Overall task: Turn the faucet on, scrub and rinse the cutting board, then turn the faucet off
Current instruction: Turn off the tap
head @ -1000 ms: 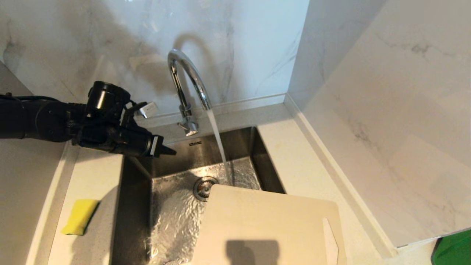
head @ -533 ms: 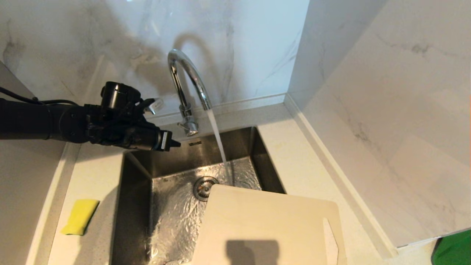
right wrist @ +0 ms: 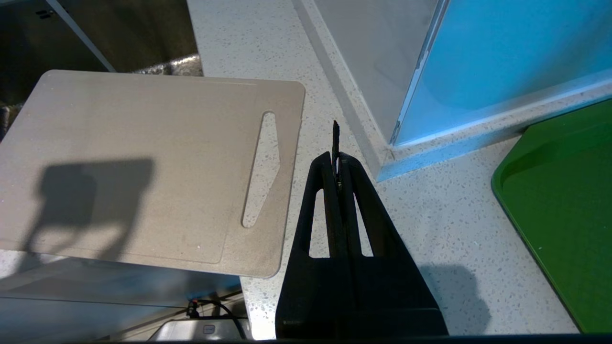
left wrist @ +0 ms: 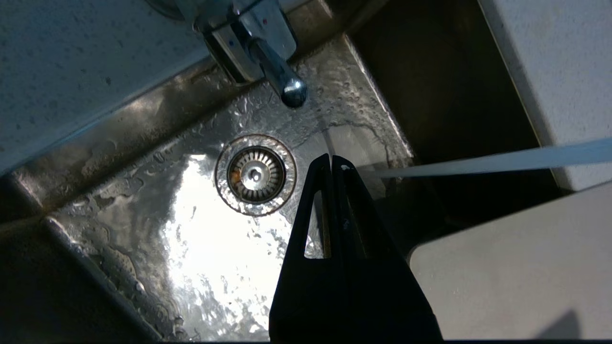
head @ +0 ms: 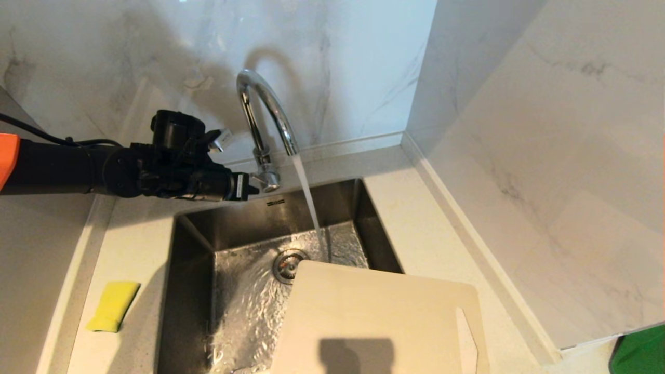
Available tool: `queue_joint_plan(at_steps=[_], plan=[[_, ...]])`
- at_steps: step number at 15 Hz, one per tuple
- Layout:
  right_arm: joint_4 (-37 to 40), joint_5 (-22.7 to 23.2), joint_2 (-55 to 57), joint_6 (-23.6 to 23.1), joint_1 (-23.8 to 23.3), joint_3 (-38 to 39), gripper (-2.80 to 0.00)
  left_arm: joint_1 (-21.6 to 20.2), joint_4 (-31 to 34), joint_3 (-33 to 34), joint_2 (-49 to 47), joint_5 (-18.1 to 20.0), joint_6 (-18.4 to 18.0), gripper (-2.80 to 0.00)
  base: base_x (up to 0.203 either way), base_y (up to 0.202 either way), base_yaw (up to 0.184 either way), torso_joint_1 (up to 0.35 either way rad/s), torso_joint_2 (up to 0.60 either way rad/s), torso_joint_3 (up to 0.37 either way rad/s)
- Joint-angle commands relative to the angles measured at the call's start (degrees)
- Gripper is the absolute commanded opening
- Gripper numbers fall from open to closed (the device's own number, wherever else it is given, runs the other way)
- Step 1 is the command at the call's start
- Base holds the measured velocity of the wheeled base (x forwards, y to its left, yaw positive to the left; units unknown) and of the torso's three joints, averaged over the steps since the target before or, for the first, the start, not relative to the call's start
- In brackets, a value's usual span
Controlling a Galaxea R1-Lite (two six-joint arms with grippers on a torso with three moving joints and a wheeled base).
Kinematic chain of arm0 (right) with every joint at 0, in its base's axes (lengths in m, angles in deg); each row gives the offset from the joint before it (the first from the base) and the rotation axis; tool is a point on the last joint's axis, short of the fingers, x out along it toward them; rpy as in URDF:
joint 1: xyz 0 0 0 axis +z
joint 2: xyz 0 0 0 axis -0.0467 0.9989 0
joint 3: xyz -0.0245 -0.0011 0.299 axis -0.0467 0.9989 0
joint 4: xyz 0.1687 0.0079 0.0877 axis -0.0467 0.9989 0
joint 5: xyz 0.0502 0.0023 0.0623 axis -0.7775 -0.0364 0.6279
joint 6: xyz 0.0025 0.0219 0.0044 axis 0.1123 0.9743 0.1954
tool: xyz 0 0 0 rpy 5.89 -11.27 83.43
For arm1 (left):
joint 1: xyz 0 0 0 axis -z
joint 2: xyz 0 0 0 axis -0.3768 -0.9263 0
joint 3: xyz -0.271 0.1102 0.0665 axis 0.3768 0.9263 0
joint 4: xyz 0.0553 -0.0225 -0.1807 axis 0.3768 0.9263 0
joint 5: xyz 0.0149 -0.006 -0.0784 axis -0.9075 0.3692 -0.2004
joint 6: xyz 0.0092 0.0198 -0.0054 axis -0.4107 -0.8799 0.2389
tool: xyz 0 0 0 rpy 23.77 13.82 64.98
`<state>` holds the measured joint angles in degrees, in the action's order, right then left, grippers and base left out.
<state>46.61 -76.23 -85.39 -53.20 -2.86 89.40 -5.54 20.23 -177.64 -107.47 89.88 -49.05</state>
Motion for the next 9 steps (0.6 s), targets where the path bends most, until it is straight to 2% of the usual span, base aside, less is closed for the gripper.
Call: queue_joint_plan(at_steps=[1,4,6,9], plan=[[-0.02,-0.01,-0.01,0.02,0.01,0.09,-2.8,0.02,-0.17,-0.17,-0.51,0.04,0.01,-2.8,0.0,0.0,0.0,0.0,0.0,0.0],[-0.02,-0.01,-0.01,0.02,0.01,0.03,-2.8,0.01,-0.23,-1.23,-1.22,-0.38,-0.08,-2.8,0.0,0.0,0.0,0.0,0.0,0.0],[-0.02,-0.01,-0.01,0.02,0.01,0.09,-2.8,0.09,-0.4,-3.36,-1.89,-2.93,-0.16,-2.8,0.0,0.0,0.0,0.0,0.0,0.0],[-0.02,-0.01,-0.01,0.02,0.01,0.09,-2.8,0.12,-0.44,-5.55,-2.79,-4.1,-0.72,-2.8,0.0,0.0,0.0,0.0,0.0,0.0]])
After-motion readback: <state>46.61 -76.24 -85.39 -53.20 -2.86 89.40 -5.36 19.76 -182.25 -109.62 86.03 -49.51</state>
